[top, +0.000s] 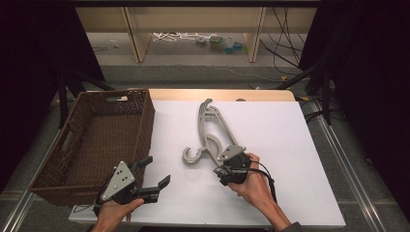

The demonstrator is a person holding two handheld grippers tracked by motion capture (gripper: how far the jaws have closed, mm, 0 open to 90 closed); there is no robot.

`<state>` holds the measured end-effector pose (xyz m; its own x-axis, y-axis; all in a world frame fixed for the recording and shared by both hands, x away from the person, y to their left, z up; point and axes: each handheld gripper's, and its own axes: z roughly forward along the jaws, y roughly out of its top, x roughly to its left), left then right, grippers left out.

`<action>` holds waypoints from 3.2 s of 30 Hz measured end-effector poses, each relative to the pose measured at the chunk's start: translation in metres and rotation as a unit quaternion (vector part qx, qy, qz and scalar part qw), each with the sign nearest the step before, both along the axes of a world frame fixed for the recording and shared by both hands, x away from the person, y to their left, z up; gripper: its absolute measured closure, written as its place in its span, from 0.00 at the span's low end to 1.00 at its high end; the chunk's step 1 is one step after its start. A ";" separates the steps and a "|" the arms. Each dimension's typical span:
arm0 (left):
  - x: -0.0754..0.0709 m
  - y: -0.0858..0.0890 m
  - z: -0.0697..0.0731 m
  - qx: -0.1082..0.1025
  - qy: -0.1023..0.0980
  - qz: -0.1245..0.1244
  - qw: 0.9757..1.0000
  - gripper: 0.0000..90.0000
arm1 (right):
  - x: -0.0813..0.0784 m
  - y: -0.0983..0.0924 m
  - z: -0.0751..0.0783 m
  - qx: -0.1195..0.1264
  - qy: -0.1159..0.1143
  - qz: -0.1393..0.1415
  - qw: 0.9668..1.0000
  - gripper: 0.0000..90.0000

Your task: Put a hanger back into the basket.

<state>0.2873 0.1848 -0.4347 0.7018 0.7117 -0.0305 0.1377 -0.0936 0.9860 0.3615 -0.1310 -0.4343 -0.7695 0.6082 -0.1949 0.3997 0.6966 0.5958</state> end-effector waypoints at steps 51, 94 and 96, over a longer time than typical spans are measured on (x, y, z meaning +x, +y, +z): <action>0.001 -0.002 0.001 0.023 -0.012 -0.020 0.999 0.18 | 0.032 -0.009 0.021 -0.042 0.031 -0.057 0.997 0.91; 0.005 -0.039 0.024 0.147 -0.075 -0.048 0.985 0.21 | -0.027 -0.074 0.061 0.108 0.065 0.082 0.989 0.91; 0.009 -0.043 0.027 0.186 -0.082 -0.045 0.978 0.24 | -0.032 -0.074 0.061 0.112 0.069 0.088 0.987 0.91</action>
<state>0.2966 0.1421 -0.4078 0.7354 0.5876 0.3374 -0.0444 -0.4551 0.8893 0.3298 -0.2049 -0.3731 -0.8768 0.4789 0.0433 0.3722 0.6190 0.6916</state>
